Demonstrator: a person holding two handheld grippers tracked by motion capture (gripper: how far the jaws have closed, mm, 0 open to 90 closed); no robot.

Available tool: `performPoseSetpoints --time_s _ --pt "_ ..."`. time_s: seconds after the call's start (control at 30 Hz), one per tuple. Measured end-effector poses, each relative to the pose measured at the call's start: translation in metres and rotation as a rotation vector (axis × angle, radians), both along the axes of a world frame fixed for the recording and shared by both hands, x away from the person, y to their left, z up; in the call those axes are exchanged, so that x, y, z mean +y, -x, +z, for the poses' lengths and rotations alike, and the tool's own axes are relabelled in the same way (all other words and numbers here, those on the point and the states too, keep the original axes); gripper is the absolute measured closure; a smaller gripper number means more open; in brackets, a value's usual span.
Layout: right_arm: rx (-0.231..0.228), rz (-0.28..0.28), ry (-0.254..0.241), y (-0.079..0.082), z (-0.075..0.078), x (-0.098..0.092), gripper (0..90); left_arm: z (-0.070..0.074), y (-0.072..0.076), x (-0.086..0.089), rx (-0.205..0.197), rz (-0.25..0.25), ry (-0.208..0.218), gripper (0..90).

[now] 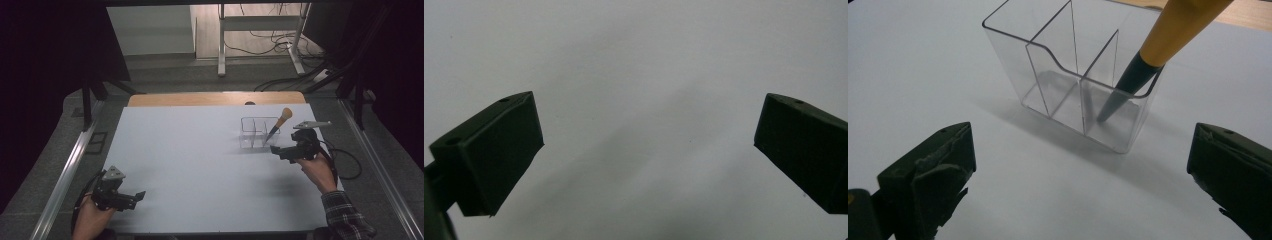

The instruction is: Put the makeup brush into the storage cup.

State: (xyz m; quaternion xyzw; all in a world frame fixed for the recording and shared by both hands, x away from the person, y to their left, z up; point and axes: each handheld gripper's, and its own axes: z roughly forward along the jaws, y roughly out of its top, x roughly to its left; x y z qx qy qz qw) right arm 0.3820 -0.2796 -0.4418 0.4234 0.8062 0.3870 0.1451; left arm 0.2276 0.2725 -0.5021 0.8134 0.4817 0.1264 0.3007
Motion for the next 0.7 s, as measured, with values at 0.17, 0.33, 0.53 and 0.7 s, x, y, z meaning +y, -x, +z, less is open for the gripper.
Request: performPoseSetpoints --time_s 0.17,0.33,0.53,0.7 --pt "0.005 0.005 0.004 0.002 -0.004 0.001 0.0 0.0 0.0 0.0 -0.001 0.003 0.004 0.0" --pt "0.004 0.016 0.014 0.005 -0.006 0.003 0.0 0.0 0.0 0.001 -0.006 0.005 0.007 0.0" --pt "0.02 0.028 0.026 0.008 -0.01 0.006 0.0 0.001 0.0 0.001 -0.009 0.006 0.008 0.0" --pt "0.022 0.042 0.051 0.011 -0.012 0.011 0.0 0.001 0.001 0.002 -0.013 0.01 0.008 0.0"
